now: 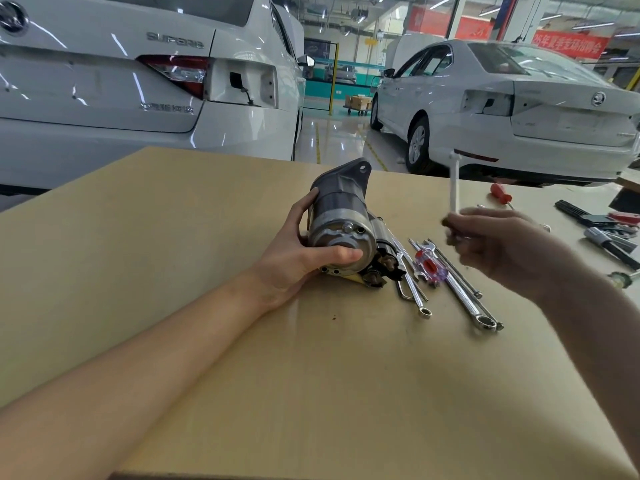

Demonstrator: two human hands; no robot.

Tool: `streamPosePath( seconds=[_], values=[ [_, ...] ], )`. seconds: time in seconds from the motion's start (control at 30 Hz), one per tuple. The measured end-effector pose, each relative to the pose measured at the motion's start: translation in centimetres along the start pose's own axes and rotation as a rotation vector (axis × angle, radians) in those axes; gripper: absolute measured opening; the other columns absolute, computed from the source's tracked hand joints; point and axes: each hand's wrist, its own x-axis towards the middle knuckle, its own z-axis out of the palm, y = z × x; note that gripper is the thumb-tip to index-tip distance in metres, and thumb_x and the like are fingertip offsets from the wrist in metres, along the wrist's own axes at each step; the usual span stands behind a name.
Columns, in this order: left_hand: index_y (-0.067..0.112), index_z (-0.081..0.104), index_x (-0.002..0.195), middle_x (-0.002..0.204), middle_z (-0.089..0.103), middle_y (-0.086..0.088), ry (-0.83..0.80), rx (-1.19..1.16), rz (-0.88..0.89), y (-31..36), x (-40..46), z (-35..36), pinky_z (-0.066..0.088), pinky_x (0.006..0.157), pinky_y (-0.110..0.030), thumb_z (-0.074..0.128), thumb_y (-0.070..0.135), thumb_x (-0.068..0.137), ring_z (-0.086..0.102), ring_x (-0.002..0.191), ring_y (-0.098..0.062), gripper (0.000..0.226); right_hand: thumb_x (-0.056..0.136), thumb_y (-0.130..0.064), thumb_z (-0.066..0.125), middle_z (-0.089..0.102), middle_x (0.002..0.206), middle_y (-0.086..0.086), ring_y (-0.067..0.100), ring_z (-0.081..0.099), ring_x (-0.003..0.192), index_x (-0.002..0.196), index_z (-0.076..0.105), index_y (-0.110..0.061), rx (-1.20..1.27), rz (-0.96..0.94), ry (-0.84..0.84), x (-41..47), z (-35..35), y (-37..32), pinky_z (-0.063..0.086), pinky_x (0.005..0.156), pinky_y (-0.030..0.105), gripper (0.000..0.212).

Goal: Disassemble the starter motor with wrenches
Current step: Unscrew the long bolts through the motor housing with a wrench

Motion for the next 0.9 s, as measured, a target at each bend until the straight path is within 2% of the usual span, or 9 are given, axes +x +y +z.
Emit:
streamPosePath(
  seconds=[0.13, 0.3, 0.43, 0.67, 0.9],
  values=[
    [0.033, 0.033, 0.146, 0.094, 0.076, 0.0, 0.013, 0.007, 0.005, 0.1, -0.1, 0.1, 0.057, 0.07, -0.03, 0.08, -0.003, 0.049, 0.072, 0.089, -0.023, 0.114, 0.066, -0.011, 0.068, 0.07, 0.071, 0.013, 0.015, 0.07, 0.056, 0.08, 0.062, -0.007, 0.145, -0.058, -0.129, 0.6, 4.7, -0.2, 0.056, 0.049, 0.021, 0.016],
    [0.033, 0.032, 0.147, 0.109, 0.068, -0.008, 0.02, 0.023, 0.015, 0.1, -0.1, 0.3, 0.057, 0.07, -0.029, 0.078, -0.002, 0.048, 0.072, 0.089, -0.021, 0.114, 0.066, -0.013, 0.067, 0.072, 0.083, 0.018, 0.019, 0.072, 0.063, 0.086, 0.058, -0.002, 0.172, -0.082, -0.092, 0.5, 6.3, 0.8, 0.057, 0.052, 0.024, 0.025],
    [0.033, 0.032, 0.147, 0.115, 0.065, -0.011, 0.013, 0.039, 0.018, 0.1, -0.2, 0.3, 0.057, 0.074, -0.031, 0.079, -0.001, 0.048, 0.071, 0.094, -0.023, 0.115, 0.07, -0.016, 0.068, 0.071, 0.082, 0.018, 0.021, 0.071, 0.065, 0.093, 0.057, 0.003, 0.167, -0.127, -0.058, 0.2, 6.8, 1.1, 0.056, 0.054, 0.026, 0.032],
    [0.033, 0.031, 0.148, 0.119, 0.063, -0.012, 0.01, 0.053, 0.013, 0.1, -0.1, 0.1, 0.058, 0.082, -0.036, 0.081, -0.001, 0.049, 0.07, 0.099, -0.028, 0.116, 0.068, -0.021, 0.072, 0.07, 0.074, 0.009, 0.018, 0.063, 0.066, 0.085, 0.069, -0.003, 0.015, -0.304, 0.031, -0.4, 8.2, 1.8, 0.053, 0.058, 0.021, 0.025],
    [0.033, 0.032, 0.147, 0.115, 0.065, -0.012, 0.018, 0.028, 0.017, 0.0, 0.0, 0.1, 0.059, 0.08, -0.036, 0.082, 0.0, 0.047, 0.071, 0.096, -0.028, 0.117, 0.066, -0.022, 0.075, 0.072, 0.07, 0.003, 0.013, 0.064, 0.06, 0.08, 0.071, -0.011, -0.09, -0.452, 0.096, -0.5, 8.8, 2.2, 0.052, 0.055, 0.02, 0.019]
  ],
)
